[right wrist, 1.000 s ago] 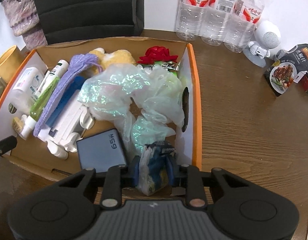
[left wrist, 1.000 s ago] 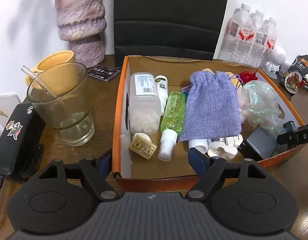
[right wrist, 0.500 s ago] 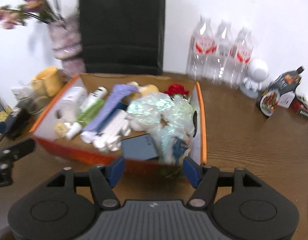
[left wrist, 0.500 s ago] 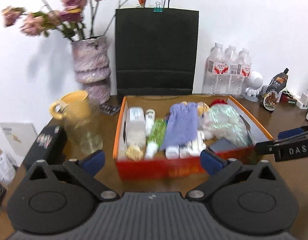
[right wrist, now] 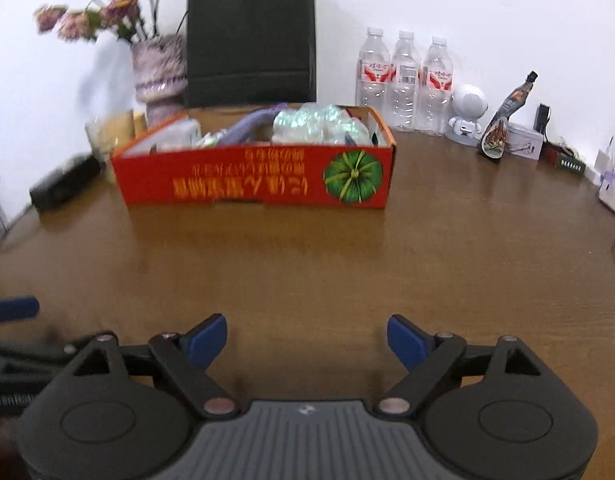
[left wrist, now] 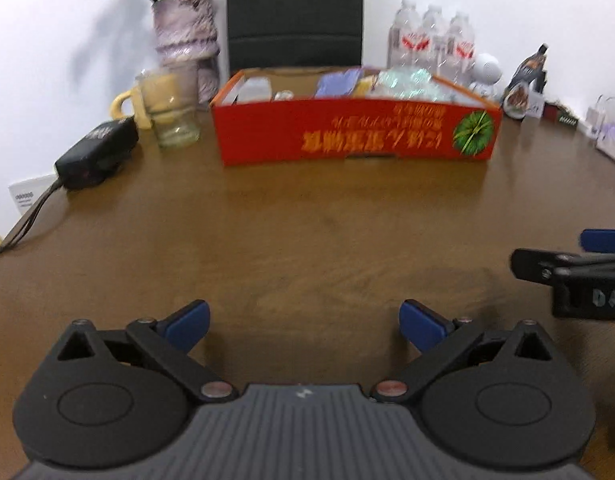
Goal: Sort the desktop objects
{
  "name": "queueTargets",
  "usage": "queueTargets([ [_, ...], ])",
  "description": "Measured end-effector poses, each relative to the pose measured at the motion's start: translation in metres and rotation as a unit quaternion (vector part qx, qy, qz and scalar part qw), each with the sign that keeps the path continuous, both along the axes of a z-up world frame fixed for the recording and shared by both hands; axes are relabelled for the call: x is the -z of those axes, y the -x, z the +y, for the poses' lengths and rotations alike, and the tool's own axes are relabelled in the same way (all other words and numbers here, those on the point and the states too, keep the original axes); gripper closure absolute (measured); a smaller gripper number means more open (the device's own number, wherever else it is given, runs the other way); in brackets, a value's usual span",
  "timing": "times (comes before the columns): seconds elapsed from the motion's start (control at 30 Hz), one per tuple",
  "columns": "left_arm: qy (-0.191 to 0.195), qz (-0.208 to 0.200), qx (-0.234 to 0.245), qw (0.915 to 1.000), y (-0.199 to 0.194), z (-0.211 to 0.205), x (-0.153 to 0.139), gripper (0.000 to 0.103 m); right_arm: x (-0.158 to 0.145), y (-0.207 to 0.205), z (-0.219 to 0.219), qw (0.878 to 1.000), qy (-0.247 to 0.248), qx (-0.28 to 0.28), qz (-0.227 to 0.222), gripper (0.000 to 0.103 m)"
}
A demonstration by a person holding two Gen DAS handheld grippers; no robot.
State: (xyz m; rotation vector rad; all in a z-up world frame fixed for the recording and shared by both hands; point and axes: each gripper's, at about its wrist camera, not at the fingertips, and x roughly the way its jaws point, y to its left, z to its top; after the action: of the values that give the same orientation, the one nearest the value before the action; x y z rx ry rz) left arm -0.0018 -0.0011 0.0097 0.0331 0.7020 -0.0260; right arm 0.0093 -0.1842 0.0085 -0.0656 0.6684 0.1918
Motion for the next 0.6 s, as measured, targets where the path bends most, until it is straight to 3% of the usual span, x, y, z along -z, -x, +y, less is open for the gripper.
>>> queueTargets([
  [0.13,0.002,0.002,0.000,1.0000,-0.002,0.002,0.003,0.000,0.007,0.001,0.003,1.000,0.000,-0.012,-0.016,0.004],
  [0.6,0.008,-0.002,-0.002,1.0000,-0.005,0.002,0.007,0.000,0.021,-0.005,0.002,1.000,-0.007,-0.011,0.018,0.000],
])
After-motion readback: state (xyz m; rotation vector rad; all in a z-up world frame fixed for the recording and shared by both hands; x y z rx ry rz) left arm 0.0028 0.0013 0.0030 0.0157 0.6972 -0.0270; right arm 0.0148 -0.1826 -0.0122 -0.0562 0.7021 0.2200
